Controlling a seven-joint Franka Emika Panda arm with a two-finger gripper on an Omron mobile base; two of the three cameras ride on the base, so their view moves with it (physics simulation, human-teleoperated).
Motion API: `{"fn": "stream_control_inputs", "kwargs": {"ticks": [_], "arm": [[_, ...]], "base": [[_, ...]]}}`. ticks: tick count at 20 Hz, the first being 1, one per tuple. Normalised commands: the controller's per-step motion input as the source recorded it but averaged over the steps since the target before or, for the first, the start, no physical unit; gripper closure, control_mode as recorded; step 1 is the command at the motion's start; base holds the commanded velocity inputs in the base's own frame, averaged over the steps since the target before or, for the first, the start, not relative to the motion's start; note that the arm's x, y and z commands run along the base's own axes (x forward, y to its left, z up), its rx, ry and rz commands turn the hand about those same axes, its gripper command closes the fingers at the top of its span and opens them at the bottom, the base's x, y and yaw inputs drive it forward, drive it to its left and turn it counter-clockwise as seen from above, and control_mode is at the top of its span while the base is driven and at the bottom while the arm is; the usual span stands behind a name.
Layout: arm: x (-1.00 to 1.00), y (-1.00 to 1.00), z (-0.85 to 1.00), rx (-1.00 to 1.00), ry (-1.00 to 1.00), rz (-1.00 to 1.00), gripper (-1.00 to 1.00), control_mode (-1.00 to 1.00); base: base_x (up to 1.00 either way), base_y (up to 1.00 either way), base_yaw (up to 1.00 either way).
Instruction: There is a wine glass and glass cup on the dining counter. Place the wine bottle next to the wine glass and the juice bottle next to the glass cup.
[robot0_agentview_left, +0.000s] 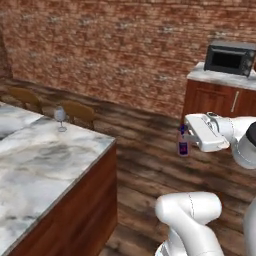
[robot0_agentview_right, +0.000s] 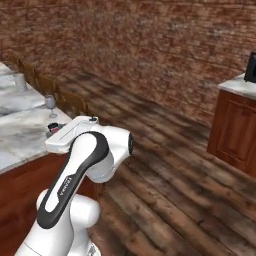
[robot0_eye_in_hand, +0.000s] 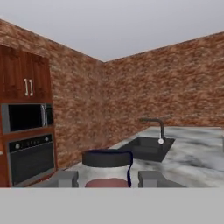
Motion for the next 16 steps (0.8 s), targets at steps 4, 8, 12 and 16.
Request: {"fn": "stream_control_inputs", "kwargs": {"ticks": [4, 8, 12, 16], "arm": [[0.0, 0.0, 0.0, 0.0, 0.0, 0.0, 1.0, 1.0], [0.0, 0.0, 0.0, 0.0, 0.0, 0.0, 1.0, 1.0], [0.0, 0.0, 0.0, 0.0, 0.0, 0.0, 1.0, 1.0], [0.0, 0.0, 0.0, 0.0, 0.0, 0.0, 1.0, 1.0]], "base": [[0.52, -0.85, 0.43], [0.58, -0.86, 0.42], [0.65, -0.83, 0.41], [0.64, -0.81, 0.42]]}}
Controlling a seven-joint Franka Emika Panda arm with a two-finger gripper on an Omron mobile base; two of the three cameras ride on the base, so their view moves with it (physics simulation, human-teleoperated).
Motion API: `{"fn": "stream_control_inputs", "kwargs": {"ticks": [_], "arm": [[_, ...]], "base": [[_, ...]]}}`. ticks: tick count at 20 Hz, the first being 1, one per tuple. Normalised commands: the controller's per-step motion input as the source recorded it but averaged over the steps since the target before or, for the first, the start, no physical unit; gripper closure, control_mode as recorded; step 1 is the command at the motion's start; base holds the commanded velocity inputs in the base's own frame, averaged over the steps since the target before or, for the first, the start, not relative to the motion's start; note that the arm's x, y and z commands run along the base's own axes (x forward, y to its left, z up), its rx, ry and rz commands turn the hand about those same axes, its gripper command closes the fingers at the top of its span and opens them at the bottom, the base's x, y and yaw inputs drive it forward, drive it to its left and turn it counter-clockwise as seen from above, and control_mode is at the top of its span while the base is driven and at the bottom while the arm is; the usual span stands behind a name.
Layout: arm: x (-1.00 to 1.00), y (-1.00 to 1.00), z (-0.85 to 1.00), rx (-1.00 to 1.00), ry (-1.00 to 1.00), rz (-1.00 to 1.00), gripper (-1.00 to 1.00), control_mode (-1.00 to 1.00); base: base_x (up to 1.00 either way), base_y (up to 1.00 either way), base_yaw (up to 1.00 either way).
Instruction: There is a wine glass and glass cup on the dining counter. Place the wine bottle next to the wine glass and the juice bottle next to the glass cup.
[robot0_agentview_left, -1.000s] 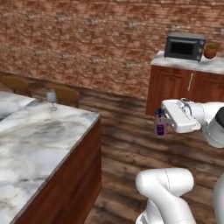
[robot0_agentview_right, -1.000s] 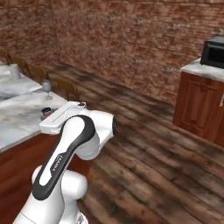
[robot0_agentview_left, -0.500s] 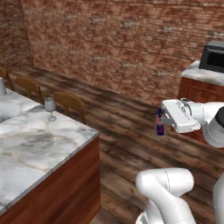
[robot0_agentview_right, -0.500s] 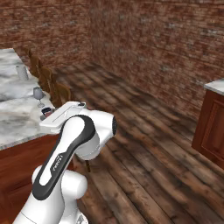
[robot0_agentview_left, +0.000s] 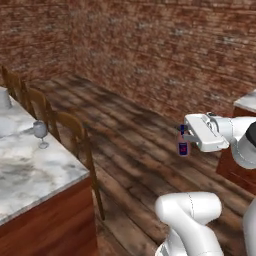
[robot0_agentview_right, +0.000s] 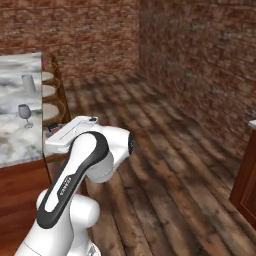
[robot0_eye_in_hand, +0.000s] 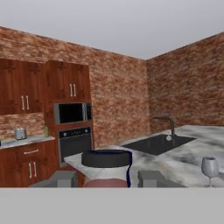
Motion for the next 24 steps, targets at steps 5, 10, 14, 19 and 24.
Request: {"fn": "stream_control_inputs", "kwargs": {"ticks": [5, 10, 14, 19, 24], "arm": [[0.0, 0.0, 0.0, 0.0, 0.0, 0.0, 1.0, 1.0], [0.0, 0.0, 0.0, 0.0, 0.0, 0.0, 1.0, 1.0], [0.0, 0.0, 0.0, 0.0, 0.0, 0.0, 1.0, 1.0], [0.0, 0.0, 0.0, 0.0, 0.0, 0.0, 1.0, 1.0], [0.0, 0.0, 0.0, 0.0, 0.0, 0.0, 1.0, 1.0]], "base": [[0.7, -0.79, 0.43], [0.9, -0.72, 0.42], [0.98, -0.76, 0.4], [1.0, -0.74, 0.35], [1.0, -0.67, 0.29]]}}
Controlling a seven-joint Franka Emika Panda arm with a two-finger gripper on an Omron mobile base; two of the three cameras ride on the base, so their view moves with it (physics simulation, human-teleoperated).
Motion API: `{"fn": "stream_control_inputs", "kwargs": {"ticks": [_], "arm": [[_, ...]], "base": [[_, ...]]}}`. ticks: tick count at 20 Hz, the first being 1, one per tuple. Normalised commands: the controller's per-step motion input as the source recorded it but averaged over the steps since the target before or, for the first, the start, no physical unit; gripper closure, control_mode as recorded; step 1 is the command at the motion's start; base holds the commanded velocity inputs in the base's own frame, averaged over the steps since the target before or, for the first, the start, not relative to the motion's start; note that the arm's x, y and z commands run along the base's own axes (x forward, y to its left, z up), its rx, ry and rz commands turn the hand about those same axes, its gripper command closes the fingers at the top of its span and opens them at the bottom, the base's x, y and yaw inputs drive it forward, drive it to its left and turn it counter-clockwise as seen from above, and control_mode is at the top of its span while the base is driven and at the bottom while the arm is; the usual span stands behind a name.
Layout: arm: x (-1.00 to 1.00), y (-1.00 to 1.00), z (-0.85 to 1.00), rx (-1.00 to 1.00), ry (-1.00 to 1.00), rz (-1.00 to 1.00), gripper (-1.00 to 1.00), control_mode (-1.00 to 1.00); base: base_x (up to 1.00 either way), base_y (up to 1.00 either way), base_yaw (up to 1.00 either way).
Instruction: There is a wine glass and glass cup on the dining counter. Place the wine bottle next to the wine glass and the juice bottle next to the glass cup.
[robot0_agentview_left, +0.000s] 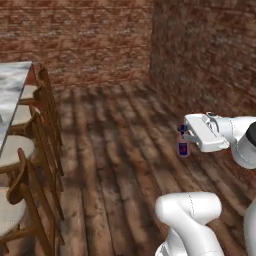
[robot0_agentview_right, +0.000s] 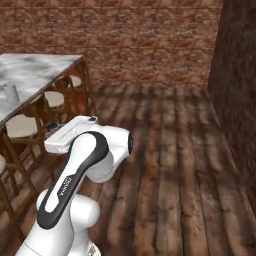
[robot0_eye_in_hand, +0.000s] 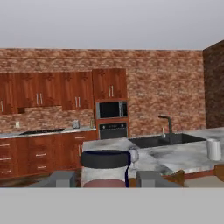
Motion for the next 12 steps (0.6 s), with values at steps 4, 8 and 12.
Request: {"fn": "stream_control_inputs", "kwargs": {"ticks": [4, 8, 12], "arm": [[0.0, 0.0, 0.0, 0.0, 0.0, 0.0, 1.0, 1.0], [0.0, 0.0, 0.0, 0.0, 0.0, 0.0, 1.0, 1.0], [0.0, 0.0, 0.0, 0.0, 0.0, 0.0, 1.0, 1.0]], "base": [[1.0, -0.59, 0.34], [1.0, -0.3, 0.45], [1.0, -0.17, 0.48]]}}
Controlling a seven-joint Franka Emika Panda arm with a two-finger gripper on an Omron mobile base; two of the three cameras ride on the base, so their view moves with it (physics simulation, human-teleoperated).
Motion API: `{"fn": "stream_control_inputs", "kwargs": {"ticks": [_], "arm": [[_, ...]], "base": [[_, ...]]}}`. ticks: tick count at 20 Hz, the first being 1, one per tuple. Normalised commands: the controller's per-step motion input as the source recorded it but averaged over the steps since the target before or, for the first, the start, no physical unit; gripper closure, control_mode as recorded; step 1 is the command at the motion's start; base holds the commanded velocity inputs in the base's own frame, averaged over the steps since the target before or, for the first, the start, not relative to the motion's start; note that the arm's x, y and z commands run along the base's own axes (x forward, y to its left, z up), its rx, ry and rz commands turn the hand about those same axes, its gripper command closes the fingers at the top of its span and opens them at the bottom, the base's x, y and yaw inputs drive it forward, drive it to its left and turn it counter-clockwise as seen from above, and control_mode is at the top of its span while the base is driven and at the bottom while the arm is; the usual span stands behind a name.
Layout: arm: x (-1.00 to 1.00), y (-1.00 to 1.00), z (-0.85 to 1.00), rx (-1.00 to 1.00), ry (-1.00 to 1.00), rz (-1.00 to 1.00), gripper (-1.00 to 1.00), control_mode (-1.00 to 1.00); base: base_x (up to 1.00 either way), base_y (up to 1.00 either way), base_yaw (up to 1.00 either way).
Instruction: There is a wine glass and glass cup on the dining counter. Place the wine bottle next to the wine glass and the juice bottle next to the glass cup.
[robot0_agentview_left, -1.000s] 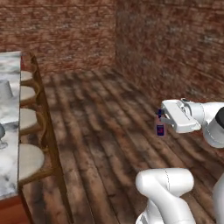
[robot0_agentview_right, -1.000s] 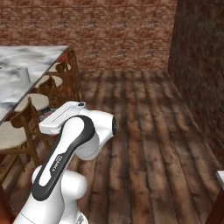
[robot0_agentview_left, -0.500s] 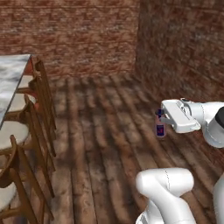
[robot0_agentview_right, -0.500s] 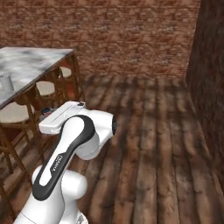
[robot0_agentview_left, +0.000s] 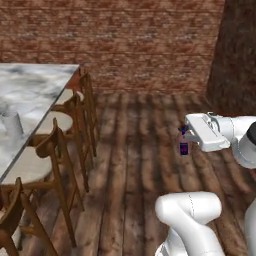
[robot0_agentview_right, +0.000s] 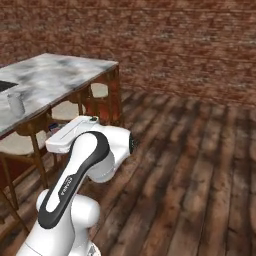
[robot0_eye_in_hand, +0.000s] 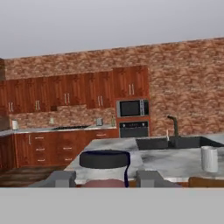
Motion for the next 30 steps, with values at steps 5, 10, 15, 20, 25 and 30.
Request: {"fn": "stream_control_inputs", "kwargs": {"ticks": [5, 10, 15, 20, 25, 30], "arm": [[0.0, 0.0, 0.0, 0.0, 0.0, 0.0, 1.0, 1.0], [0.0, 0.0, 0.0, 0.0, 0.0, 0.0, 1.0, 1.0], [0.0, 0.0, 0.0, 0.0, 0.0, 0.0, 1.0, 1.0], [0.0, 0.0, 0.0, 0.0, 0.0, 0.0, 1.0, 1.0], [0.0, 0.0, 0.0, 0.0, 0.0, 0.0, 1.0, 1.0], [0.0, 0.0, 0.0, 0.0, 0.0, 0.0, 1.0, 1.0]], "base": [[0.97, -0.15, 0.56], [0.86, -0.08, 0.68], [0.75, -0.19, 0.66], [0.75, -0.38, 0.62], [0.65, -0.46, 0.6], [0.47, -0.47, 0.5]]}}
